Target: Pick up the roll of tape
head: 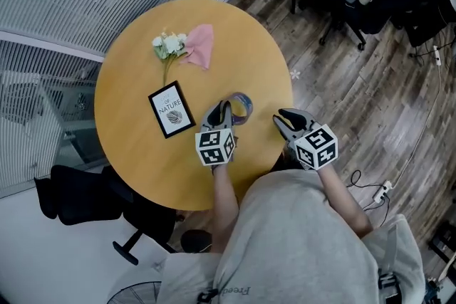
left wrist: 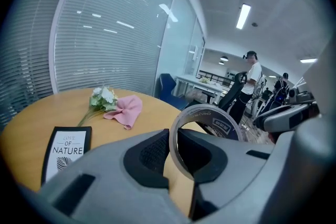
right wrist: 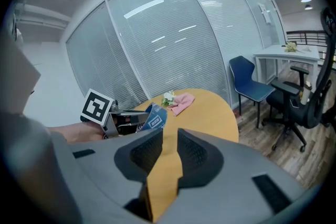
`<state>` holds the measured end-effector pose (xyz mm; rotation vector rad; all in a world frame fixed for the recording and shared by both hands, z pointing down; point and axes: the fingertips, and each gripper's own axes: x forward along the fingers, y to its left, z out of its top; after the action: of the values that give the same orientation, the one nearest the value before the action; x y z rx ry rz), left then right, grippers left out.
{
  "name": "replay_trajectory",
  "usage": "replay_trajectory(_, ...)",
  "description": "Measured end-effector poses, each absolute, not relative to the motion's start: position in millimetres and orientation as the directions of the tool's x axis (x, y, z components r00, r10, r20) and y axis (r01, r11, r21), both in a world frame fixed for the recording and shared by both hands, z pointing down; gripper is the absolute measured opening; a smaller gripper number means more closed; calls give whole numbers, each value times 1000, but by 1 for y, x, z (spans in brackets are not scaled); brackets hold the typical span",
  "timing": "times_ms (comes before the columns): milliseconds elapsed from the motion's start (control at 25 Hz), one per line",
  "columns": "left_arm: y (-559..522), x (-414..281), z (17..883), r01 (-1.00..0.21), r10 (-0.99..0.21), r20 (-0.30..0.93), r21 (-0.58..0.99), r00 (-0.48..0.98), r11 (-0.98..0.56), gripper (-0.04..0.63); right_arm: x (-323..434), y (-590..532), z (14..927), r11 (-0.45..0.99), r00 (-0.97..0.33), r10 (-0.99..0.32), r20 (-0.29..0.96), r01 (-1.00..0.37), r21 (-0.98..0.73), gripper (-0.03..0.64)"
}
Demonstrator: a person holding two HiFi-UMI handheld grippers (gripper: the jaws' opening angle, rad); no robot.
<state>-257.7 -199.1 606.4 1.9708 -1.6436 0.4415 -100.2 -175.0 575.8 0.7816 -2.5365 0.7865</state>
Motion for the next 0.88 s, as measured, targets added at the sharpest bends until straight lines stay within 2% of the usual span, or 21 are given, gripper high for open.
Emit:
replay_trajectory(240, -180, -246, 576, -985, -831, 535, 150, 152, -84, 53, -94, -166, 555, 735, -817, -376, 437, -550, -395, 83)
replay_trajectory(880, -110, -165, 558, -952, -863, 477, 307, 164, -11, 53, -31, -121, 530, 783, -851, -362, 380, -499, -372, 60)
